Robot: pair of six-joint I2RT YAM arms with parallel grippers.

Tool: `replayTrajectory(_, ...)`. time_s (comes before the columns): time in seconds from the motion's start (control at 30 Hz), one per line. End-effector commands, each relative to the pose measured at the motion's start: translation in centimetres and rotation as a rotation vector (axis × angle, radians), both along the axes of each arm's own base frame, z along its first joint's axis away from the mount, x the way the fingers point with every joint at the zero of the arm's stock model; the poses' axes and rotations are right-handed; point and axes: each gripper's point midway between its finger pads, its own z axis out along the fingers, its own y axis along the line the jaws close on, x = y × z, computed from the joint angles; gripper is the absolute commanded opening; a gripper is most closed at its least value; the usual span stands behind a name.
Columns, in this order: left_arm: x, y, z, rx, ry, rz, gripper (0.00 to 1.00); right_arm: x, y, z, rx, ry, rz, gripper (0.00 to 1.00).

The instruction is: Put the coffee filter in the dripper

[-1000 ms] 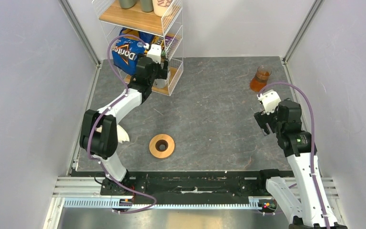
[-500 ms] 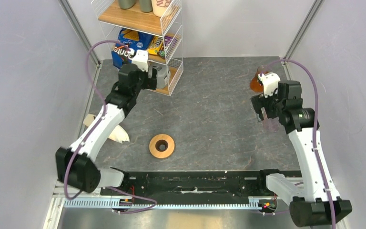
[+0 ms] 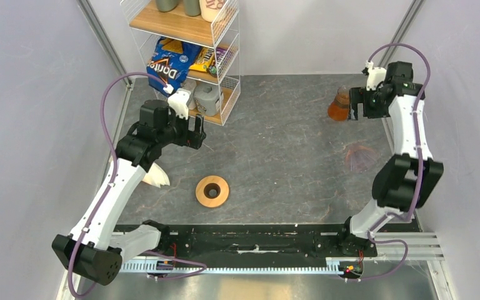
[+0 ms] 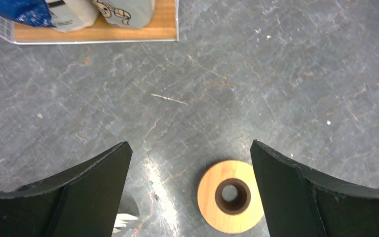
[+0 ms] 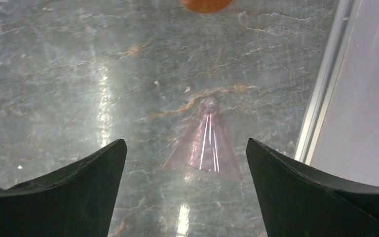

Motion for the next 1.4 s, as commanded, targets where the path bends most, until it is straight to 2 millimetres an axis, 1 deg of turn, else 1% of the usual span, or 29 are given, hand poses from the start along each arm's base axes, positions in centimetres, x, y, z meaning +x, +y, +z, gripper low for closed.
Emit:
replayTrajectory(0.0, -1.9, -0.4, 1.4, -0.037, 0.020, -0.048, 0.98, 2.9, -0.9, -1.1, 0.035, 0.013, 0.014, 0.99)
replayTrajectory(0.1, -2.0, -0.5, 1.7, -0.034, 0.026, -0.056, 0.98, 5.4, -1.8, -3.0, 0.019, -0.005, 0.011, 0.99)
replayTrajectory(0.2, -2.2, -0.7, 1.7, -0.037, 0.042, -0.069, 0.98, 7.3, -2.5, -5.0, 0.002, -0.008, 0.018, 0.99)
replayTrajectory(0.27, -2.1, -0.6, 1.7, -0.017, 0.039, -0.083, 0.97, 8.5, -3.0, -5.9, -0.008, -0.012, 0.014, 0.99)
replayTrajectory(0.47, -1.7, -0.2, 1.9, 0.017, 0.034, -0.073, 0.95, 12.3, -3.9, -7.5, -0.017, -0.071, 0.005, 0.99)
replayTrajectory(0.57, -1.6, -0.1, 2.1, 0.019, 0.035, -0.069, 0.95, 13.8, -4.1, -8.1, -0.014, -0.093, 0.015, 0.99)
replayTrajectory(0.7, -1.6, -0.3, 1.8, 0.022, 0.055, -0.086, 0.95, 15.5, -3.9, -9.0, 0.005, -0.107, 0.048, 0.99)
replayTrajectory(0.9, -1.0, -0.2, 1.7, 0.035, 0.068, -0.074, 0.95, 17.1, -3.2, -9.7, 0.046, -0.119, 0.089, 0.99)
replayTrajectory(1.37, -1.6, 0.2, 1.2, 0.044, 0.089, -0.069, 0.94, 19.0, -1.9, -10.0, 0.046, -0.198, 0.220, 0.99)
